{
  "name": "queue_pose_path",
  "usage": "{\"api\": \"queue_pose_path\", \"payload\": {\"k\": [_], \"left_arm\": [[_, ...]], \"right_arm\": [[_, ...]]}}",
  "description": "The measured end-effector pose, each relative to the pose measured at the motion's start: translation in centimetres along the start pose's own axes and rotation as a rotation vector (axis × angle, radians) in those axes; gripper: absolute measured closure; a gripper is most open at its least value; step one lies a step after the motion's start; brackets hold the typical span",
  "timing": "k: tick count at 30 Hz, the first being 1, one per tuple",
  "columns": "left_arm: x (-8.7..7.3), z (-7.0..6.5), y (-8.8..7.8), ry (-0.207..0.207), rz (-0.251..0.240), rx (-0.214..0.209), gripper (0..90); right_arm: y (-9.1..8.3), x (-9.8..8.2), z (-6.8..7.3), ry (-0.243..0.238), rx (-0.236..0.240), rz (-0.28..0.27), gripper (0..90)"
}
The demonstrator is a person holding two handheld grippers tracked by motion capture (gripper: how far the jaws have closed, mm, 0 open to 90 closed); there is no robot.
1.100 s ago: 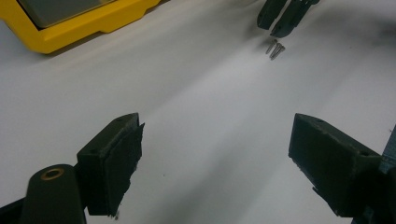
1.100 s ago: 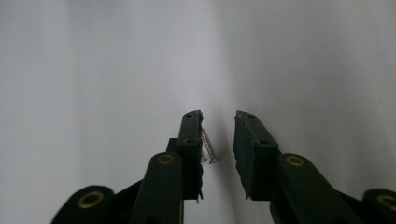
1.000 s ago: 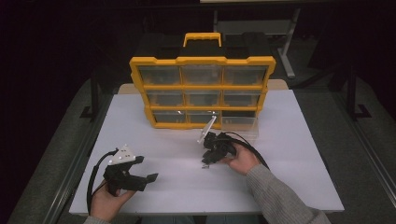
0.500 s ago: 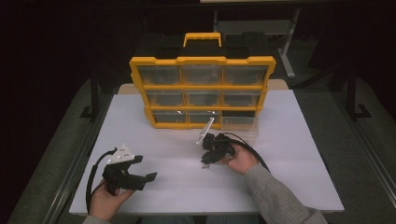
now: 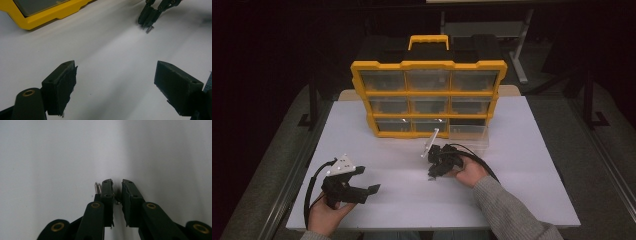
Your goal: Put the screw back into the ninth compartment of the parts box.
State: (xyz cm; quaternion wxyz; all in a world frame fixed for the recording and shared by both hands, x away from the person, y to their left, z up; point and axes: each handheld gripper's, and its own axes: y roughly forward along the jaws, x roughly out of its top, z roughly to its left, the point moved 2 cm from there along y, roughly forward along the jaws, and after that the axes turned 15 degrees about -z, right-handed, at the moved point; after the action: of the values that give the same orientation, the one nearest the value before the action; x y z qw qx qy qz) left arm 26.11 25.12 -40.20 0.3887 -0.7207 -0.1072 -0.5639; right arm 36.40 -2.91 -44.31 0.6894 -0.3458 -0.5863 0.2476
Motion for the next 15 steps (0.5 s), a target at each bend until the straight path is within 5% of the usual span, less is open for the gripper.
{"api": "queue_pose_path", "payload": {"k": [15], "left_arm": [[-0.13,0.05,0.15,-0.009,-0.004,0.003,17.6]], "right_arm": [[0.12,-0.06,-0.43,0.011,0.011,-0.007,86.8]]}}
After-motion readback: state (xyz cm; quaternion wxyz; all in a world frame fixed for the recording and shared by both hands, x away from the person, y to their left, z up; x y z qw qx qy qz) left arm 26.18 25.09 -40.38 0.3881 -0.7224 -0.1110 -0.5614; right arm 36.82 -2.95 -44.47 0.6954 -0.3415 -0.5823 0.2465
